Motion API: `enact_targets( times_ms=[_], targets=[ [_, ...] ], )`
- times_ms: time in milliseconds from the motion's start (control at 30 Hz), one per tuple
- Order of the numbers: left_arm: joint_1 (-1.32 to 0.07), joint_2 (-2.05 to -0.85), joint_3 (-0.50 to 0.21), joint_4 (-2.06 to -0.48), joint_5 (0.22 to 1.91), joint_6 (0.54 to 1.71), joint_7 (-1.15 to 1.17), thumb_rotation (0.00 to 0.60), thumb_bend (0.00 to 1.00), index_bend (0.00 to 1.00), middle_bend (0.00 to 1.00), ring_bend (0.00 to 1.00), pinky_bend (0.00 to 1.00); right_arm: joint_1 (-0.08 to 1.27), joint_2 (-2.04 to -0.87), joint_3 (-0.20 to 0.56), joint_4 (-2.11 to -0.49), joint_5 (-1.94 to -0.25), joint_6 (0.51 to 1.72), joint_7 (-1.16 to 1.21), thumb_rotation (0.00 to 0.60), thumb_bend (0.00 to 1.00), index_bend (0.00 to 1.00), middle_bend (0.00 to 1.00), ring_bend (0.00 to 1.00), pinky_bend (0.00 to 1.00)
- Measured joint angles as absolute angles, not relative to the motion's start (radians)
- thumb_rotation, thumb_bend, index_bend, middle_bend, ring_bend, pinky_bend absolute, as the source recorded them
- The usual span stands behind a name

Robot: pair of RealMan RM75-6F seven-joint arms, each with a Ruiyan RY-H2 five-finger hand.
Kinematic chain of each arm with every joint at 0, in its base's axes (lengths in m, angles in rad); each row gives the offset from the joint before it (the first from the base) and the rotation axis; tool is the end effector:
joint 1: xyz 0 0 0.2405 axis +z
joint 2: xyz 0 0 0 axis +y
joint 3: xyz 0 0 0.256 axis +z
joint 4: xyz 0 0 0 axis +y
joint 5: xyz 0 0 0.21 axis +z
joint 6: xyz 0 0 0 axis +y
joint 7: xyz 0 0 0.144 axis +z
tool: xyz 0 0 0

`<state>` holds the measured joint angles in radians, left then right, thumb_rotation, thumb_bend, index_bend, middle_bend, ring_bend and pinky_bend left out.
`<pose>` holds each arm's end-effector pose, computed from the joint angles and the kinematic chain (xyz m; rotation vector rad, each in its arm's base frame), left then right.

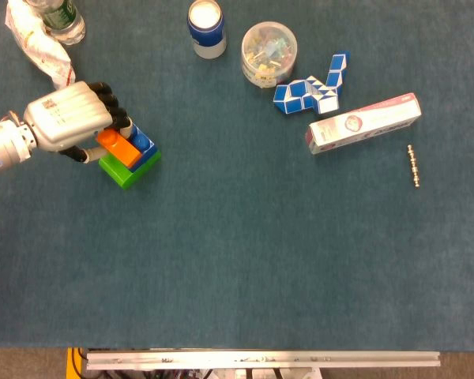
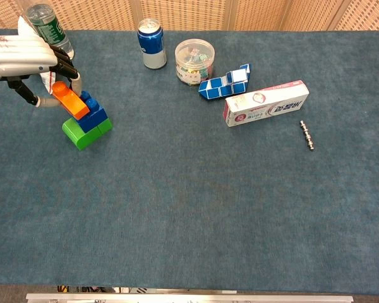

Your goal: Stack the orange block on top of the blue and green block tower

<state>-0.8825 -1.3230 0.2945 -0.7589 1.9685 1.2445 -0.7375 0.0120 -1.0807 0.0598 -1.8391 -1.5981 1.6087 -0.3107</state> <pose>-0.2426 0.3863 0.1055 -2.4570 -0.5417 -0.8091 -0.2609 -0.1585 0.1685 1.3774 -0.7175 0.8906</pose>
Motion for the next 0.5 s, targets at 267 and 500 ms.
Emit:
enact_targets(
  times_ms=[267,500],
  targets=[
    [-0.877,-1.335,0.297,-0.744,1.957,1.257,-0.752,0.6,0.36,0.53,0.48,0.34,0.26,0.006,-1.081,0.058,-1.84,-1.601,1.613,-0.312,0.6,0.25,0.33,0.37,0.37,0.4],
    [-0.878,-1.349,0.301,-0.732,1.952,1.255,-0.76,0.6,0.36,0.53,0.48,0.34,0.26,0.005,-1.077,0.06,-1.841,-1.601,1.614,-0.312,0.6,0.25,0.33,0.37,0.37,0.4]
  ],
)
